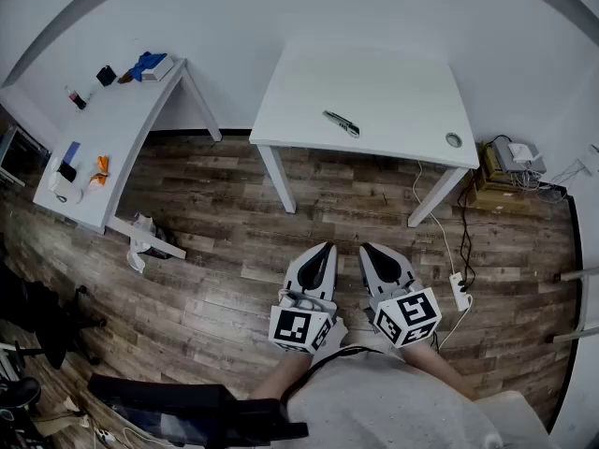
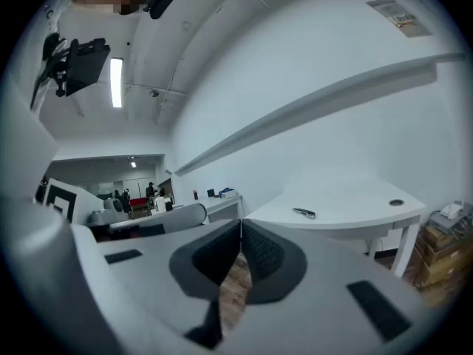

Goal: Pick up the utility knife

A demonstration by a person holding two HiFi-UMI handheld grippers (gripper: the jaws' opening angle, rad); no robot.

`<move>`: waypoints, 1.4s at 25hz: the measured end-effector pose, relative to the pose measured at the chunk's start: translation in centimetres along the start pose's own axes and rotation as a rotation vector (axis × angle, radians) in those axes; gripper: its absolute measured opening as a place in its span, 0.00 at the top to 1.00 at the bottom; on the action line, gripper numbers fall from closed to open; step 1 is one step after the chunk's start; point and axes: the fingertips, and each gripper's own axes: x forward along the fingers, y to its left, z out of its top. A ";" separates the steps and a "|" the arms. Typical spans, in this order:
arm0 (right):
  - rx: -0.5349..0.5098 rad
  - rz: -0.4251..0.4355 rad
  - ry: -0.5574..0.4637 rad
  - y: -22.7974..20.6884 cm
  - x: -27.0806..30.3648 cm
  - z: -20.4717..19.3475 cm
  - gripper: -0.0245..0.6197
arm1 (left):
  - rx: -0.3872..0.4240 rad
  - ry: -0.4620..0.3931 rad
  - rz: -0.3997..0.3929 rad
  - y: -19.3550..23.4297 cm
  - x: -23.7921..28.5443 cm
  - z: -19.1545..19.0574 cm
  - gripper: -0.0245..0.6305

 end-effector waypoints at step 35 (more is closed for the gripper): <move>0.021 -0.049 0.025 -6.2 13.9 1.9 0.95 | -0.052 0.058 -0.031 10.7 10.8 -1.8 0.95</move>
